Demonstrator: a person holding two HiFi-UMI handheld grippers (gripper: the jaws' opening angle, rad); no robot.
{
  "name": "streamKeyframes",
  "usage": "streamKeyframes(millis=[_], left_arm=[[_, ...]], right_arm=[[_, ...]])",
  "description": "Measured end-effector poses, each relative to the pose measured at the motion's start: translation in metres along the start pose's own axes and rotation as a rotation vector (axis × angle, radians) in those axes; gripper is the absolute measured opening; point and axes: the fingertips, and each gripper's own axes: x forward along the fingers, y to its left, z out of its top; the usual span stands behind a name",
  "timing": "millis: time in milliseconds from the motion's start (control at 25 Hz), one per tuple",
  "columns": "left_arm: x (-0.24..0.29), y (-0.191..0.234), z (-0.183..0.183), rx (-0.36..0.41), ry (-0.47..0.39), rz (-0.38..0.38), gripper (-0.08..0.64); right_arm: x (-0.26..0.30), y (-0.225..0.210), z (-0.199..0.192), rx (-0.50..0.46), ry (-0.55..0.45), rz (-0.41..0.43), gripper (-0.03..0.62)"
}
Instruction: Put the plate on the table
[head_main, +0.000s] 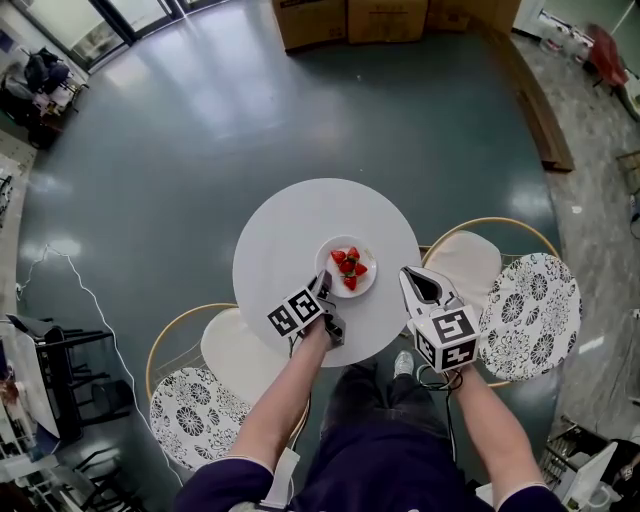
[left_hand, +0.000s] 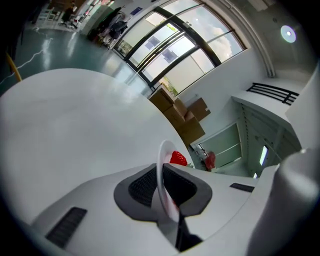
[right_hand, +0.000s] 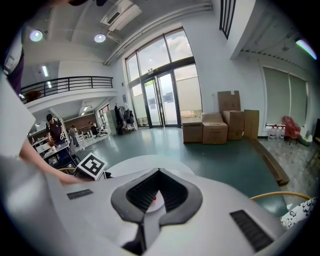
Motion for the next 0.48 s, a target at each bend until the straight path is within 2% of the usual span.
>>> streamKeyframes(millis=[280, 480], left_arm=[[-0.001, 0.010, 0.001, 0.136, 0.020, 0.129, 0.060], [-0.001, 0.013, 0.001, 0.215, 0.039, 0.174, 0.074]], right_arm=[[0.000, 0.000, -0.002, 0.002, 0.002, 0.004, 0.005], [0.000, 0.001, -0.004, 0.003, 0.007, 0.005, 0.005]])
